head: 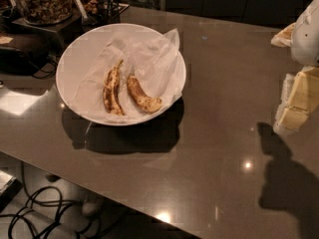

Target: Pick banana from white bowl

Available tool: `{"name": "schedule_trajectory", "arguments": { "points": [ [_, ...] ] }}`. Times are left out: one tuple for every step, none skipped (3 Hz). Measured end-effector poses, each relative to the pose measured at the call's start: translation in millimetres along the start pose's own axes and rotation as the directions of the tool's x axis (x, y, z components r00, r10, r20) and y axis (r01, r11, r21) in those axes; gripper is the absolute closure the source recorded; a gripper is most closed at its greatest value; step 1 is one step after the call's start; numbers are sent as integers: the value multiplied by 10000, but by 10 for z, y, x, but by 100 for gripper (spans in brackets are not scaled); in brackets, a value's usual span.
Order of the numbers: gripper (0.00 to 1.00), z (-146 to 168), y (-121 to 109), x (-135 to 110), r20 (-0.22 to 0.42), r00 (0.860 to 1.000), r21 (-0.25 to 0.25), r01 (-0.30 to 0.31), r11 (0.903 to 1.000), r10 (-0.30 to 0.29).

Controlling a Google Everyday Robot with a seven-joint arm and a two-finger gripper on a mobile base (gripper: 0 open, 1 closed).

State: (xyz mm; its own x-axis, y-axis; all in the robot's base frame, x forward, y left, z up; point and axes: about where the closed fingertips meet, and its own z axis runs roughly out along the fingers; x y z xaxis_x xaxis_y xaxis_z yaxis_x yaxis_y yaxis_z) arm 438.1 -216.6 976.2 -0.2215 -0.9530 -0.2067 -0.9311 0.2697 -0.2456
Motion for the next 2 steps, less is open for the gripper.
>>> {"name": "schedule_trajectory", "arguments": {
  "points": [
    [0, 0, 0, -1, -2, 10000, 1, -3, 10000, 3],
    [0, 8, -17, -94, -281, 9985, 161, -475, 9987, 479]
  ]
}}
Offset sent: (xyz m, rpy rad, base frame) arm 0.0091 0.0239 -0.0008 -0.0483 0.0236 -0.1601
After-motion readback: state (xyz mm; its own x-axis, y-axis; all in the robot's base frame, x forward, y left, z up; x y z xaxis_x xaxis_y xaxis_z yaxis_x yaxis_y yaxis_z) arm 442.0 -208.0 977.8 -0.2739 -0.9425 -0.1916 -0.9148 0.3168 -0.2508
